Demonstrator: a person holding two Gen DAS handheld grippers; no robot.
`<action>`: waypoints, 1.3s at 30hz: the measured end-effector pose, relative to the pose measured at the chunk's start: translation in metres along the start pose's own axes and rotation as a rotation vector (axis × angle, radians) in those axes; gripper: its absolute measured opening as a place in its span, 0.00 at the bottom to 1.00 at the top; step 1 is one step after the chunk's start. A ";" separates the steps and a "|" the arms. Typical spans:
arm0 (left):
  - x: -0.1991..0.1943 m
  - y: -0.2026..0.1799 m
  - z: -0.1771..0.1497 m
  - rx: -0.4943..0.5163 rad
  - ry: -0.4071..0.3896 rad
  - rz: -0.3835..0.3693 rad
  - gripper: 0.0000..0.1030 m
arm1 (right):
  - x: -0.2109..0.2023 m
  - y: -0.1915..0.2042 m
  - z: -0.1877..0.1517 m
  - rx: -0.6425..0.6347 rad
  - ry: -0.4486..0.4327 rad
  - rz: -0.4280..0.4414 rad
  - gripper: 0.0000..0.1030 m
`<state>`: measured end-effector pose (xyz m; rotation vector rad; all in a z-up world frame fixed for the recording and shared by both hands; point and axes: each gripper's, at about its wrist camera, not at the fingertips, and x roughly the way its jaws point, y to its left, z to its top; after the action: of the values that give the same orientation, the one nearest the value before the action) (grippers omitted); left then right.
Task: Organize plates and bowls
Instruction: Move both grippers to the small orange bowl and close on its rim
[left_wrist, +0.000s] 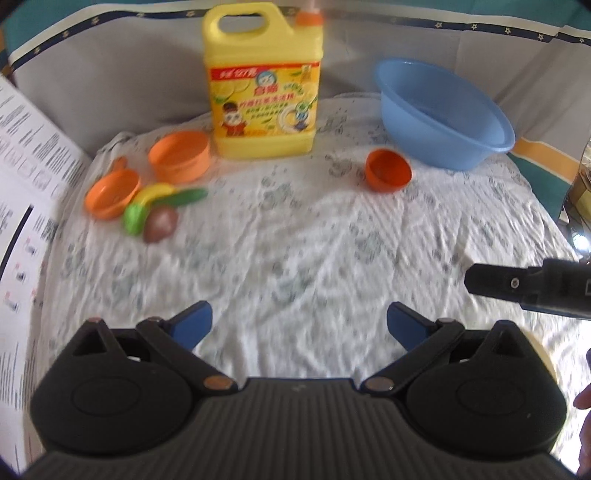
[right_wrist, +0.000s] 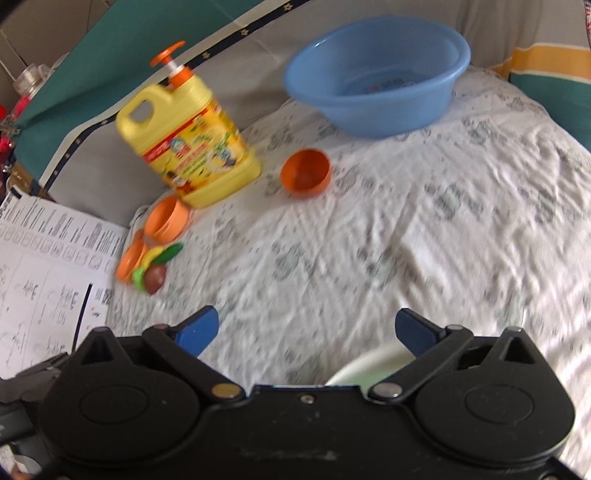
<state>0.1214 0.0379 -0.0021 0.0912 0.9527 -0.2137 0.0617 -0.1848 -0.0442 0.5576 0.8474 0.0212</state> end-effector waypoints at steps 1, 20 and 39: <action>0.005 -0.002 0.006 0.005 0.000 -0.001 1.00 | 0.004 -0.003 0.006 -0.001 0.000 -0.004 1.00; 0.123 -0.037 0.123 -0.045 0.074 -0.015 0.96 | 0.092 -0.052 0.122 0.143 -0.034 -0.052 0.85; 0.185 -0.067 0.132 -0.023 0.125 -0.067 0.16 | 0.166 -0.051 0.136 0.199 0.058 0.089 0.15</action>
<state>0.3160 -0.0767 -0.0759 0.0519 1.0839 -0.2612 0.2604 -0.2516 -0.1134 0.7843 0.8862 0.0350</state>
